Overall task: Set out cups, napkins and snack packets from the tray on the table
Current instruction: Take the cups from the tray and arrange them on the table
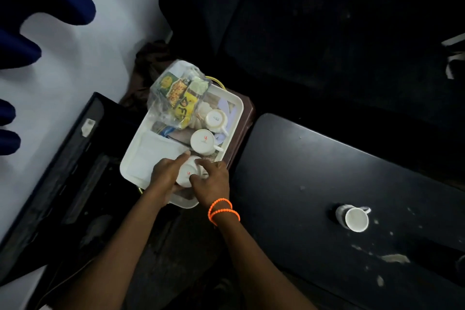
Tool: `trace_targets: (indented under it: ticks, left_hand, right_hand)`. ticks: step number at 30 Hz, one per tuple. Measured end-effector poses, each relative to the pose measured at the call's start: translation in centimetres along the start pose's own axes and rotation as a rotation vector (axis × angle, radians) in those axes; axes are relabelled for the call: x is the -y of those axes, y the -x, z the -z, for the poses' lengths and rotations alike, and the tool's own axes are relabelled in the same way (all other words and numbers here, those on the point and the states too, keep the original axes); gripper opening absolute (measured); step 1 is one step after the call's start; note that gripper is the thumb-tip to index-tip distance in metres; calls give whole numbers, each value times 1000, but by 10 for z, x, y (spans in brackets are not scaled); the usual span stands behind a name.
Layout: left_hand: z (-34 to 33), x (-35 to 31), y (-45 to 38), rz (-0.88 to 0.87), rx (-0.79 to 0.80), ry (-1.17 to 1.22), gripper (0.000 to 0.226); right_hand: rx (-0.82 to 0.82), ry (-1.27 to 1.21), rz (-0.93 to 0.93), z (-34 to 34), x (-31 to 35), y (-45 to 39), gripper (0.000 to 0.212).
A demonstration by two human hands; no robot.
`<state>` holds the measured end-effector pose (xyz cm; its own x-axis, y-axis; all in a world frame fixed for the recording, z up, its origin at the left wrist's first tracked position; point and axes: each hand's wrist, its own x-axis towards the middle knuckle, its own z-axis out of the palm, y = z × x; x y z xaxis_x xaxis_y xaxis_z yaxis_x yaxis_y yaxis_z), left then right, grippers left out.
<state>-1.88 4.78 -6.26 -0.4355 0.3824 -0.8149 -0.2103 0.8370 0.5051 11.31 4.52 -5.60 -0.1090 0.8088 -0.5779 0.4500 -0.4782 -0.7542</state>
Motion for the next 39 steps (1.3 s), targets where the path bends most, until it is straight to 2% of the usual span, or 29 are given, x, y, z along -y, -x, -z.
trace_targets:
  ticks: [4, 5, 7, 10, 13, 15, 20, 25, 30, 32, 39]
  left_hand:
    - [13, 17, 16, 145, 277, 385, 45]
    - [13, 20, 19, 154, 342, 472, 44]
    - [7, 24, 22, 120, 456, 558, 38]
    - [-13, 23, 26, 3, 624, 522, 41]
    - [-44, 16, 28, -77, 705, 350, 56]
    - [-68, 12, 33, -136, 756, 143, 63]
    - [-138, 16, 47, -312, 810, -289, 71]
    - [-220, 46, 65, -451, 825, -606, 76]
    - [-277, 77, 76, -446, 934, -783, 78]
    - [-291, 83, 80, -425, 966, -825, 77]
    - [-316, 92, 86, -422, 965, -873, 73]
  right_hand:
    - [-88, -297, 40, 16, -9, 12, 20]
    - [-122, -367, 41, 23, -13, 15, 21]
    - [-135, -473, -19, 35, -22, 19, 39]
    - [-18, -617, -153, 60, -38, 20, 50]
    - [44, -630, -101, 90, -57, 21, 47]
    - [1, -571, -60, 109, -70, 21, 46]
    - [-307, -382, -76, 149, -115, 18, 58]
    - [-674, -367, -225, 163, -162, 30, 57]
    - [-911, -390, -376, 177, -200, 41, 49]
    - [-944, -369, -429, 182, -210, 43, 49]
    - [-995, -361, -442, 197, -224, 45, 46]
